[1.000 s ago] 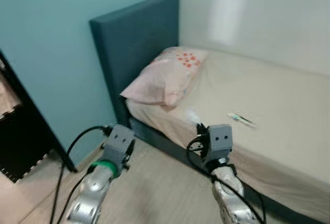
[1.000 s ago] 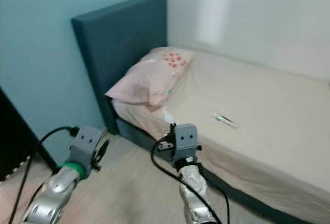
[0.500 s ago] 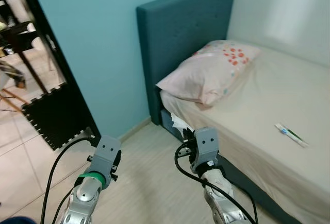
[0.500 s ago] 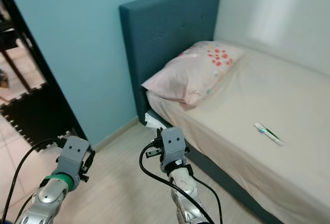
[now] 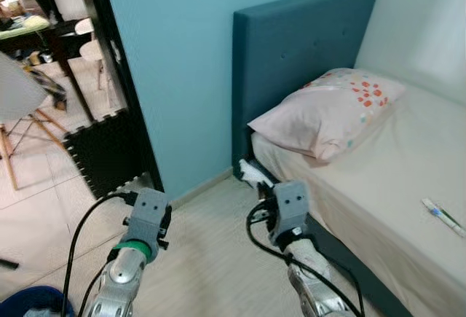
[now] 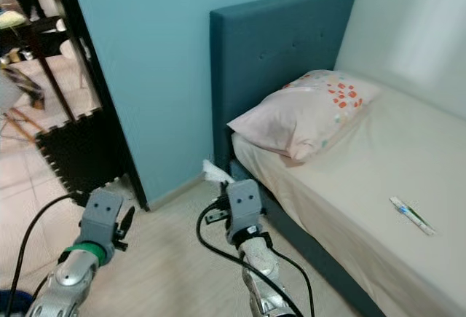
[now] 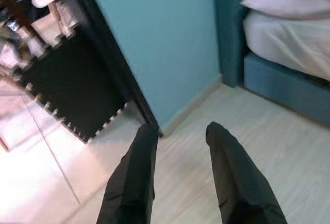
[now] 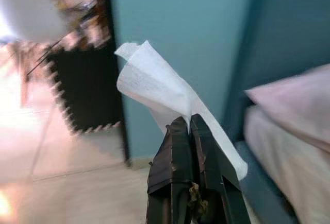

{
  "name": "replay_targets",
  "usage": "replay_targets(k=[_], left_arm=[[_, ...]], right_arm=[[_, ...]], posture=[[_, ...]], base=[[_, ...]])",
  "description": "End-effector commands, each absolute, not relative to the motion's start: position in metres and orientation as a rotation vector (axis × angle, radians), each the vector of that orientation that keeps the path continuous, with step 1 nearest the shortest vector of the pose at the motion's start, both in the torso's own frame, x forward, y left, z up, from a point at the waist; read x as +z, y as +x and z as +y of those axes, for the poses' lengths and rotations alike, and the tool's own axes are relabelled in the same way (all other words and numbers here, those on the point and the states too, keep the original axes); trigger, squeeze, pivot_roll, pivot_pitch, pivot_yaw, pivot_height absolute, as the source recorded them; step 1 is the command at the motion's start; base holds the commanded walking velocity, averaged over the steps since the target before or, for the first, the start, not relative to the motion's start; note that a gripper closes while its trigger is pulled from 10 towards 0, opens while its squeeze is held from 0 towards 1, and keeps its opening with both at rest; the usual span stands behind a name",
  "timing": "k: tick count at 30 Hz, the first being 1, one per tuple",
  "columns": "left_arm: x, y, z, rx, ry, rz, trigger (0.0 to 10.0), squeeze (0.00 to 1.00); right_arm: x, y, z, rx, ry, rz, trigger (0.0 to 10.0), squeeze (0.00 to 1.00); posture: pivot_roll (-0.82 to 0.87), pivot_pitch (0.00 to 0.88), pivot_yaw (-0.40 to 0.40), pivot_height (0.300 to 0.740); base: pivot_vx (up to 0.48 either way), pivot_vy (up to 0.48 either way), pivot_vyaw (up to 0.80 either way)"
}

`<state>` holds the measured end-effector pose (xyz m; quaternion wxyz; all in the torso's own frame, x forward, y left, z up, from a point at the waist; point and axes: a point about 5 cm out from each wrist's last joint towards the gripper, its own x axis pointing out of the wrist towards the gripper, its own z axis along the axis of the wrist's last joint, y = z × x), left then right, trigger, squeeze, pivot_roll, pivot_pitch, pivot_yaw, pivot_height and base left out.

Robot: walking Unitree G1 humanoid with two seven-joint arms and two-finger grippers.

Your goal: Clean up the room

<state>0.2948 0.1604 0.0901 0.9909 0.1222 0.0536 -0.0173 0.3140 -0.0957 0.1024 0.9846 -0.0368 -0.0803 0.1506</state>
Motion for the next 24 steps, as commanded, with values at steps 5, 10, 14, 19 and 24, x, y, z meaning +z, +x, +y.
replay_targets(k=[5,10,14,19,24], left_arm=[[0.0885,0.2926,0.1578,-0.024,0.249,0.096,10.0,0.0],[0.0906,0.2914,0.1564,-0.029,0.248,0.08,10.0,0.0],[0.0936,0.2915,0.1587,-0.029,0.25,0.068,10.0,0.0],[0.0952,0.291,0.161,-0.025,0.261,0.059,10.0,0.0],[0.0946,0.2897,0.1622,-0.016,0.276,0.065,10.0,0.0]], right_arm=[[0.1,0.314,-0.0962,0.325,-0.082,-0.146,10.0,0.0],[0.102,0.316,-0.0955,0.327,-0.08,-0.15,10.0,0.0],[0.1019,0.3157,-0.0922,0.33,-0.072,-0.151,10.0,0.0],[0.1014,0.3152,-0.0885,0.339,-0.063,-0.15,10.0,0.0],[0.1015,0.3151,-0.0873,0.345,-0.059,-0.15,10.0,0.0]], posture=[[-0.05,0.0,0.01,0.74],[-0.05,0.0,0.013,0.74],[-0.04,0.0,0.02,0.74],[-0.03,0.004,0.023,0.74],[-0.03,0.007,0.024,0.74]], base=[[0.0,0.0,0.79],[0.0,0.0,0.79],[0.0,0.0,0.79],[0.0,0.0,0.79],[0.0,0.0,0.79]])
